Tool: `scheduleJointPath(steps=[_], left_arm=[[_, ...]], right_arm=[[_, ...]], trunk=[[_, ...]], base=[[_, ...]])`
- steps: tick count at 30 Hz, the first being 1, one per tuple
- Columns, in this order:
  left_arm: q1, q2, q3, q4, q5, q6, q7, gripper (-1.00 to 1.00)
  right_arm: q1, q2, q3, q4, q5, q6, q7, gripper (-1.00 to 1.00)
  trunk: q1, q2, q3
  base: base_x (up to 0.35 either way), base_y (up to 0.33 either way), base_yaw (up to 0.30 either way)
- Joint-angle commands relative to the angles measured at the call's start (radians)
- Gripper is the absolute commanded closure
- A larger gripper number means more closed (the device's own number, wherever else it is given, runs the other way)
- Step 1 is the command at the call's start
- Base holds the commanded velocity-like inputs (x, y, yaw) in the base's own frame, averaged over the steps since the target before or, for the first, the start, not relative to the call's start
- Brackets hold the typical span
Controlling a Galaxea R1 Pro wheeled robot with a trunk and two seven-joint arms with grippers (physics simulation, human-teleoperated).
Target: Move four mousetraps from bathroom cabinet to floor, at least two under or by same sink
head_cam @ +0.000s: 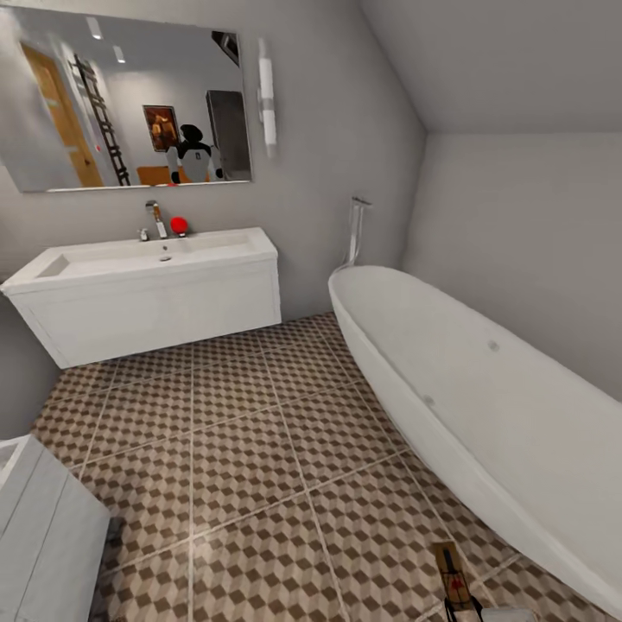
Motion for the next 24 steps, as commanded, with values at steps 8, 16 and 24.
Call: scheduleJointPath(steps=[8, 16, 24], left_arm=[[-0.001, 0.0, -0.009, 0.001, 0.005, -0.002, 0.004, 1.0], [-0.001, 0.0, -0.009, 0.001, 0.005, -0.002, 0.004, 1.0], [-0.001, 0.0, -0.009, 0.001, 0.005, -0.002, 0.004, 1.0]], right_arm=[[0.0, 0.0, 0.0, 0.0, 0.004, -0.002, -0.003, 1.0], [0.0, 0.0, 0.0, 0.0, 0.005, -0.002, -0.003, 1.0], [-0.001, 0.0, 0.0, 0.0, 0.004, -0.002, -0.003, 1.0]], trunk=[[0.0, 0.0, -0.001], [0.0, 0.0, -0.001], [0.0, 0.0, -0.001]], base=[[0.203, 0.0, 0.287], [0.2, -0.019, 0.287], [0.207, -0.13, 0.276]])
